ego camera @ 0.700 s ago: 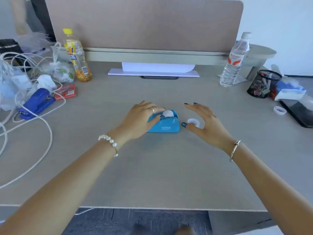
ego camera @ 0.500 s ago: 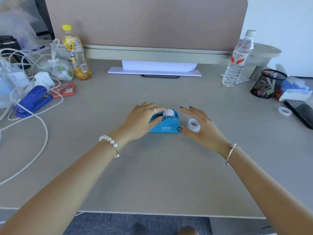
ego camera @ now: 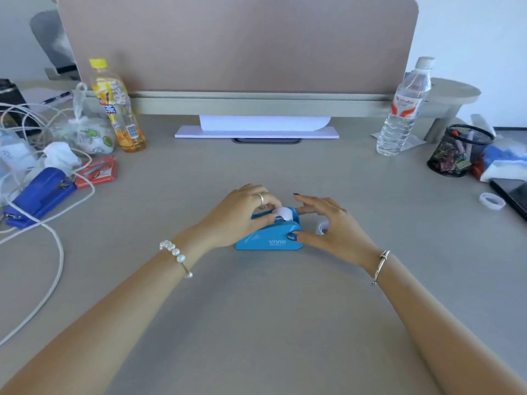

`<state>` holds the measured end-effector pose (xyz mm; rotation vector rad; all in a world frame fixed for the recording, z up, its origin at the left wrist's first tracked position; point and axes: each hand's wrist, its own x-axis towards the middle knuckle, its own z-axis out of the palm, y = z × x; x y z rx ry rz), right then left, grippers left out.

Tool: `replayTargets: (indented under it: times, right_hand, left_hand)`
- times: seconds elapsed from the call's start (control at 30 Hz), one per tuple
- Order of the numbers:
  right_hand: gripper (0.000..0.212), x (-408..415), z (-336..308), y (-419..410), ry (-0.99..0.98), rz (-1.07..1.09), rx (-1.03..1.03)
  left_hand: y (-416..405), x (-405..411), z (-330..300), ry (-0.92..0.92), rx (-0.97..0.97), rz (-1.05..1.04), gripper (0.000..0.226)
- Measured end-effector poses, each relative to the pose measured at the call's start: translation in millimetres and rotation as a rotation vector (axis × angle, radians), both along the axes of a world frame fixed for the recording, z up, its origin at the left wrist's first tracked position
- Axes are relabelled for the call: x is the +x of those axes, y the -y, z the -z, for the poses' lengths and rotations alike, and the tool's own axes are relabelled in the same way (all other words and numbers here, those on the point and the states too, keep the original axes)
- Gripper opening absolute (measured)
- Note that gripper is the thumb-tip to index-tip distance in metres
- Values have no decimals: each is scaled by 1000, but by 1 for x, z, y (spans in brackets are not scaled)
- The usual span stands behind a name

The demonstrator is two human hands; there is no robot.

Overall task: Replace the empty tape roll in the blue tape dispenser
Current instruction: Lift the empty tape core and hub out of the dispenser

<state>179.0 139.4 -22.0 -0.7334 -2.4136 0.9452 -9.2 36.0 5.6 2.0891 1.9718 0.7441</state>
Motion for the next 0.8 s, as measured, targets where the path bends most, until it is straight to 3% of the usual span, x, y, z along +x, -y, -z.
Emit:
replayTargets:
  times: [0.43, 0.8]
  right_hand:
    - [59, 2, 6, 6, -62, -2, 30]
    - [48, 8, -3, 21, -152, 71, 114]
  left_hand:
    - [12, 14, 4, 435, 52, -92, 14]
    - [42, 16, 0, 384, 69, -99, 11]
